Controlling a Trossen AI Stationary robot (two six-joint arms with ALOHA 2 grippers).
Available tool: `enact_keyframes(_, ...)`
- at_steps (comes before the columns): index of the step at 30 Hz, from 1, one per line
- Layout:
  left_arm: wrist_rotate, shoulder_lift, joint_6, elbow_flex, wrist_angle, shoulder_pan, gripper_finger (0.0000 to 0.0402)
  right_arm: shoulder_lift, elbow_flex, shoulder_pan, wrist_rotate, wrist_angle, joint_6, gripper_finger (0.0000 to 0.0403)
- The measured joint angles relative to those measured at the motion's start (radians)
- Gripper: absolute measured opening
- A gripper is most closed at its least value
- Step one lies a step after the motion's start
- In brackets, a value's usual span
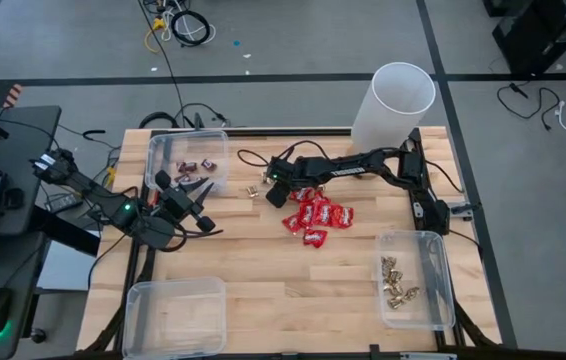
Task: Sort candy
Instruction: Put the gold chocolate into the bottom right transparent bin
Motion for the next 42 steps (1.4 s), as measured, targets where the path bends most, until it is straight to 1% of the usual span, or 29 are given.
enact_keyframes(7, 0.0, 0.001, 0.0, 0.0, 0.0, 0.0, 0.0082, -0.002, 0.0, 0.0, -0.002, -0.007, 0.0, 0.0061)
enact_keyframes(16, 0.0, 0.001, 0.0, 0.0, 0.0, 0.0, 0.0082, -0.002, 0.0, 0.0, -0.015, -0.007, -0.005, 0.0006)
enact_keyframes(25, 0.0, 0.001, 0.0, 0.0, 0.0, 0.0, 0.0082, -0.007, -0.001, -0.001, -0.028, -0.007, -0.006, 0.0)
enact_keyframes(29, 0.0, 0.001, 0.0, 0.0, -0.001, 0.0, 0.0082, -0.035, -0.002, 0.0, -0.061, -0.03, -0.015, 0.0)
enact_keyframes(35, 0.0, 0.001, -0.001, 0.0, -0.004, 0.0, 0.0082, -0.124, 0.0, 0.004, -0.072, -0.075, -0.031, 0.0)
enact_keyframes(38, 0.0, 0.001, -0.001, 0.0, -0.004, 0.0, 0.0082, -0.171, 0.0, 0.016, -0.078, -0.107, -0.085, 0.0)
enact_keyframes(42, 0.0, 0.001, -0.001, 0.0, -0.005, 0.0, 0.0082, -0.256, 0.0, 0.048, -0.116, -0.148, -0.131, 0.0)
